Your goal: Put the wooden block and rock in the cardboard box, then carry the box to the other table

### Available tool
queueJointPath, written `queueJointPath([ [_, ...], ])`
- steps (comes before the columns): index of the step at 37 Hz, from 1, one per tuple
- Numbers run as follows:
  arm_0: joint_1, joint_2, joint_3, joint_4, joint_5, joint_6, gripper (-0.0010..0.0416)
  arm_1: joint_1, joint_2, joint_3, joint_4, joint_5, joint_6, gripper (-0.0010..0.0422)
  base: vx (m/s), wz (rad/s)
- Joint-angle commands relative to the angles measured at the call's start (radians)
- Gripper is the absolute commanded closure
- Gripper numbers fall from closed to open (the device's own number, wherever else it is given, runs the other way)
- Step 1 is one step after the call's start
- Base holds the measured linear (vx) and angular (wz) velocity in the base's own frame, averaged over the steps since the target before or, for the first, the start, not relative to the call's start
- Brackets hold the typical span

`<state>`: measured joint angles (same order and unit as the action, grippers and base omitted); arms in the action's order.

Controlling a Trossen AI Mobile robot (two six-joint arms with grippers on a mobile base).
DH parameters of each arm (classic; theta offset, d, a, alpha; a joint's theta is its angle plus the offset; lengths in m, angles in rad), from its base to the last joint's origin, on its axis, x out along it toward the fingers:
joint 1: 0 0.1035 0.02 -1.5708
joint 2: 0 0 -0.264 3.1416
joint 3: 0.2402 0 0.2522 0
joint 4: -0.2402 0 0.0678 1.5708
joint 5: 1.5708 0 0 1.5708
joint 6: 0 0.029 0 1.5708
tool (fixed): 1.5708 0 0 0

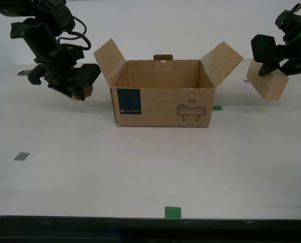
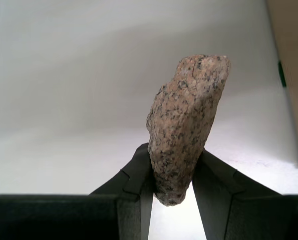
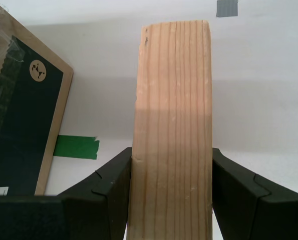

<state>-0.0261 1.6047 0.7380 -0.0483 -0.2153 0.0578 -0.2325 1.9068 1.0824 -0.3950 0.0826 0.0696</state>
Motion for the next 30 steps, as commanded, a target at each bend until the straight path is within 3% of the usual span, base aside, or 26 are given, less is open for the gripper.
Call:
queueJointPath([
  [1,0.001,0.0,0.002,-0.005,0.001,0.003,0.0406,0.013,-0.034,0.0,-0.024,-0.039,0.01,0.0414,0.0,0.0],
  [22,0.001,-0.095,0.084,-0.167,0.001,0.013,0.0407,0.102,-0.286,0.002,-0.08,-0.039,0.015,0.0413,0.0,0.0],
  [24,0.001,-0.119,0.101,-0.188,0.001,0.015,0.0406,0.102,-0.307,0.006,-0.082,-0.023,0.015,0.0413,0.0,0.0],
  [28,0.001,-0.166,0.138,-0.235,0.001,0.015,0.0407,0.102,-0.336,0.027,-0.091,0.049,0.003,0.0413,0.0,0.0],
  [30,0.001,-0.187,0.154,-0.253,0.001,0.015,0.0407,0.101,-0.343,0.044,-0.102,0.057,-0.002,0.0413,0.0,0.0],
])
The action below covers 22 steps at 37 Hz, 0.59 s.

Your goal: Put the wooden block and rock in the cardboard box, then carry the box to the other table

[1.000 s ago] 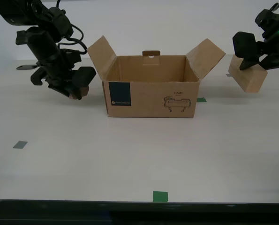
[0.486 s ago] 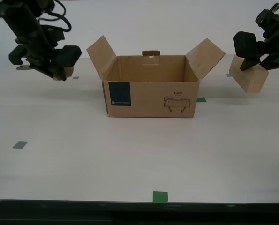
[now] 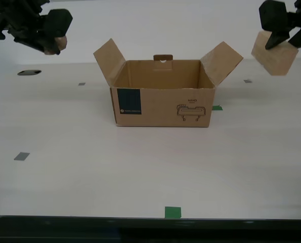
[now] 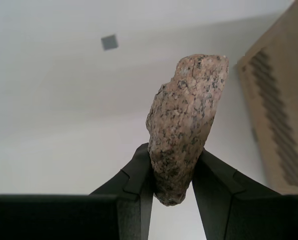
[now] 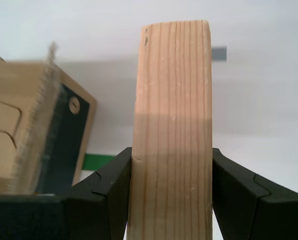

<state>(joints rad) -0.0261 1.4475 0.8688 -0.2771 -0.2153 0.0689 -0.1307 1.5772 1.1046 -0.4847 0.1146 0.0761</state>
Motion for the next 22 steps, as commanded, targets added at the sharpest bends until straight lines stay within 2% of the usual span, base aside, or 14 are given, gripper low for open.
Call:
queueJointPath([
  [1,0.001,-0.042,0.031,-0.03,0.0,0.004,0.0407,-0.001,-0.013,0.032,-0.018,0.025,-0.009,0.0413,0.0,0.0],
  [12,0.003,-0.126,0.13,-0.134,-0.001,0.008,0.0407,-0.018,-0.014,0.162,-0.083,0.04,-0.005,0.0413,0.0,0.0],
  [14,0.003,-0.133,0.151,-0.153,-0.009,0.01,0.0407,-0.026,-0.014,0.185,-0.094,0.055,-0.005,0.0413,0.0,0.0],
  [19,0.007,-0.135,0.197,-0.159,-0.08,0.035,0.0407,-0.063,-0.014,0.225,-0.096,0.112,-0.008,0.0413,0.0,0.0],
  [22,0.015,-0.135,0.22,-0.158,-0.129,0.053,0.0406,-0.095,-0.014,0.245,-0.098,0.116,-0.017,0.0413,0.0,0.0],
])
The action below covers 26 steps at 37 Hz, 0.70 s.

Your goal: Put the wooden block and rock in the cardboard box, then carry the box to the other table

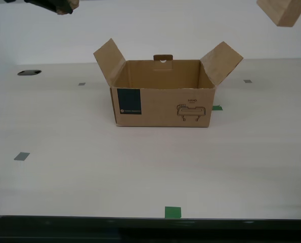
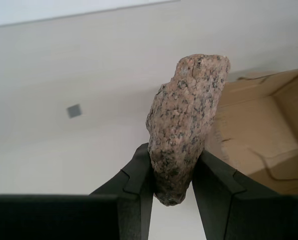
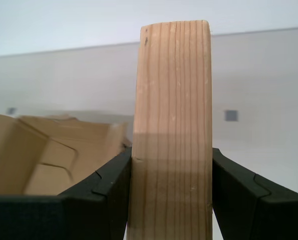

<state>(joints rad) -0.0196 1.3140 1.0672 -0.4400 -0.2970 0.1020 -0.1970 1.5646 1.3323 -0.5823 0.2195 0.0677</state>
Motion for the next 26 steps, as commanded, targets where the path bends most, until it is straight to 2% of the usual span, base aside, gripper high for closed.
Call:
queueJointPath([
  [1,0.014,-0.001,0.029,0.005,-0.052,0.027,0.0407,-0.04,-0.001,0.023,0.0,0.011,-0.008,0.0413,0.0,0.0],
  [4,0.033,-0.001,0.05,0.005,-0.054,0.031,0.0407,-0.075,-0.001,0.035,0.006,0.031,-0.008,0.0413,0.0,0.0],
  [8,0.062,-0.001,0.07,0.005,-0.069,0.032,0.0407,-0.117,-0.001,0.042,0.03,0.114,-0.014,0.0413,0.0,0.0],
  [10,0.076,-0.001,0.079,0.005,-0.084,0.034,0.0407,-0.137,-0.001,0.041,0.048,0.136,-0.018,0.0413,0.0,0.0],
  [19,0.142,-0.001,0.101,0.021,-0.118,0.055,0.0407,-0.217,0.002,0.041,0.109,0.136,-0.024,0.0413,0.0,0.0],
  [26,0.2,-0.001,0.095,0.044,-0.12,0.071,0.0407,-0.263,0.002,0.04,0.164,0.135,-0.026,0.0413,0.0,0.0],
])
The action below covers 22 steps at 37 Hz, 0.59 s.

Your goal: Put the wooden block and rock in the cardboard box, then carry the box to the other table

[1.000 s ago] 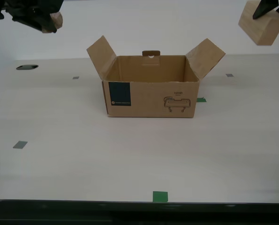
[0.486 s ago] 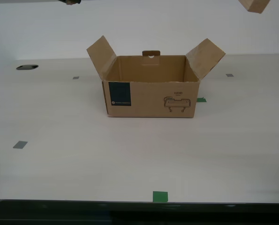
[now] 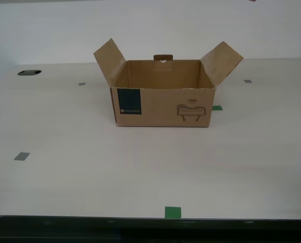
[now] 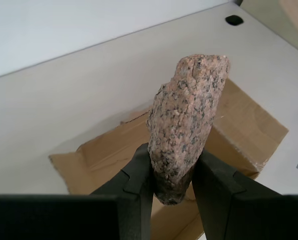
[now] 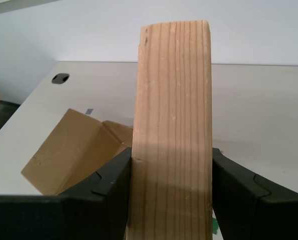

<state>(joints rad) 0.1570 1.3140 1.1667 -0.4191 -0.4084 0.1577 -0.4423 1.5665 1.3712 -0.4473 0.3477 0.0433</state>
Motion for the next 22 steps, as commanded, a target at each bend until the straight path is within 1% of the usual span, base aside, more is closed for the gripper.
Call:
queueJointPath([
  [1,0.032,-0.001,-0.004,0.026,-0.008,0.02,0.0407,-0.024,0.0,0.001,0.038,0.007,-0.002,0.0413,0.0,0.0],
  [8,0.096,0.005,-0.005,0.066,-0.007,0.031,0.0407,-0.06,0.0,0.001,0.075,0.004,-0.016,0.0413,0.0,0.0],
  [10,0.111,0.01,-0.005,0.082,-0.007,0.037,0.0406,-0.067,0.0,0.0,0.076,0.004,-0.019,0.0413,0.0,0.0],
  [12,0.126,0.014,-0.006,0.098,-0.007,0.051,0.0407,-0.075,0.0,-0.002,0.077,0.003,-0.019,0.0413,0.0,0.0],
  [14,0.139,0.016,-0.007,0.108,-0.007,0.054,0.0406,-0.085,0.0,-0.01,0.088,0.002,-0.022,0.0413,0.0,0.0],
  [17,0.156,0.025,-0.015,0.129,-0.007,0.057,0.0407,-0.099,0.0,-0.043,0.137,0.001,-0.04,0.0413,0.0,0.0],
  [22,0.181,0.049,-0.05,0.182,-0.007,0.093,0.0407,-0.114,0.0,-0.118,0.23,0.0,-0.085,0.0413,0.0,0.0],
])
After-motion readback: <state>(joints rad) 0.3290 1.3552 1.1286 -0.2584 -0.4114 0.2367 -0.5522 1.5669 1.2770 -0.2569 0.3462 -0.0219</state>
